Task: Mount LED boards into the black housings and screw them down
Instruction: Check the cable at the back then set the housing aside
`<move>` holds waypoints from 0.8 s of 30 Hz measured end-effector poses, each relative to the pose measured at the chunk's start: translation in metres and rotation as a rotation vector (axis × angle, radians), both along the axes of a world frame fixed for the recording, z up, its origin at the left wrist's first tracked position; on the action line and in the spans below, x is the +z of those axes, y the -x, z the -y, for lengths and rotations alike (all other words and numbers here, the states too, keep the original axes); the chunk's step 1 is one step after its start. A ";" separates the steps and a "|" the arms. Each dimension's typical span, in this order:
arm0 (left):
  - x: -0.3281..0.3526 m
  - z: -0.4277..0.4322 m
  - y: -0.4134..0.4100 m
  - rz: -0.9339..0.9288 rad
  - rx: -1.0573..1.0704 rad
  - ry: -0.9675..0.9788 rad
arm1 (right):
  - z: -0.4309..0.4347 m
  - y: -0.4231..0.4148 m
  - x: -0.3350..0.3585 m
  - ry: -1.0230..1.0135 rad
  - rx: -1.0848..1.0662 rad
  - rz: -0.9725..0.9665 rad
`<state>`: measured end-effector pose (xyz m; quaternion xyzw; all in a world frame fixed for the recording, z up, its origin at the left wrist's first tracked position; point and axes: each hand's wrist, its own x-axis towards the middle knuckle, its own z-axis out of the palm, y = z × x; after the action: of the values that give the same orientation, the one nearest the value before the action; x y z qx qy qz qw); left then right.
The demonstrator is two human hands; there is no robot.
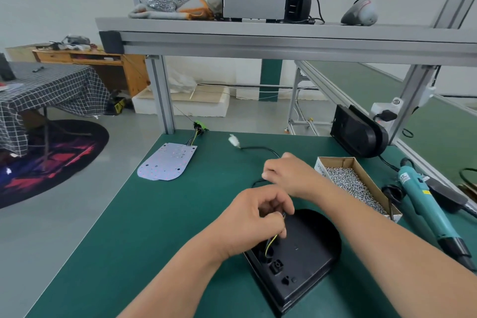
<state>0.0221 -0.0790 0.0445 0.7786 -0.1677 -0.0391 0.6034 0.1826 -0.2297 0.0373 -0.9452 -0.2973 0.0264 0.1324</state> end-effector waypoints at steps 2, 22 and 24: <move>-0.003 0.002 -0.001 -0.019 -0.005 0.017 | 0.019 0.013 0.007 -0.167 -0.050 -0.052; -0.016 0.008 -0.013 0.075 0.262 0.198 | 0.052 0.111 0.006 -0.396 0.000 -0.023; -0.016 0.004 -0.013 0.123 0.258 0.055 | 0.044 0.111 -0.002 -0.446 -0.042 0.044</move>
<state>0.0355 -0.0828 0.0284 0.7777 -0.1041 0.0912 0.6132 0.0717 -0.2740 0.0356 -0.8987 -0.2789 -0.0633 0.3324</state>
